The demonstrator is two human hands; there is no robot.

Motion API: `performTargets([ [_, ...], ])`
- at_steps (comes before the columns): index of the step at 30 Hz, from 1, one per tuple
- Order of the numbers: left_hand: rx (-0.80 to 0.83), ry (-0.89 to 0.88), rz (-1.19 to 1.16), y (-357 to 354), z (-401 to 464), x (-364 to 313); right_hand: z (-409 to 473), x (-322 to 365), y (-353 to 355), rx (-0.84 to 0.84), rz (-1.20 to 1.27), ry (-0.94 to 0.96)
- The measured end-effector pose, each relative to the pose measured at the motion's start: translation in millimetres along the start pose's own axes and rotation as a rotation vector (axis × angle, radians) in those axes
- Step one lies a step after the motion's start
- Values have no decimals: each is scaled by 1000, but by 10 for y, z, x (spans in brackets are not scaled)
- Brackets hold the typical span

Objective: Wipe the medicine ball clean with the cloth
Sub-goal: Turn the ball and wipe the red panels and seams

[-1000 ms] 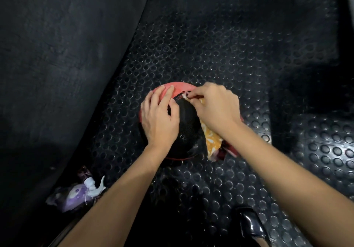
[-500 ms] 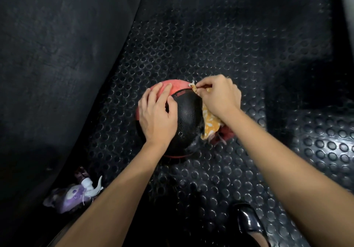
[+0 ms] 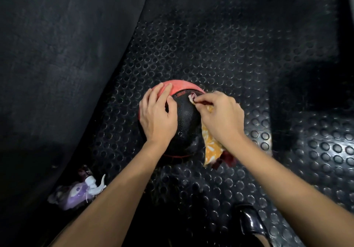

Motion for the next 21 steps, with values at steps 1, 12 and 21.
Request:
performTargets([
  [1, 1, -5, 1, -4, -4, 4, 59, -24, 6, -20, 17, -30],
  [12, -18, 138, -7, -82, 110, -59, -103, -73, -46, -135, 75, -70],
  [21, 193, -455, 144, -24, 144, -99, 624, -182, 54, -37, 214, -155],
])
Point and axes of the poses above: each hand's wrist, its own z-axis towards the middle knuckle, its own y-axis out of the back of the hand, x = y × z, the point moved 1 cm from there along z, towards the middle knuckle, and after that the axes turned 3 degrees about x, right-handed, at the moved point
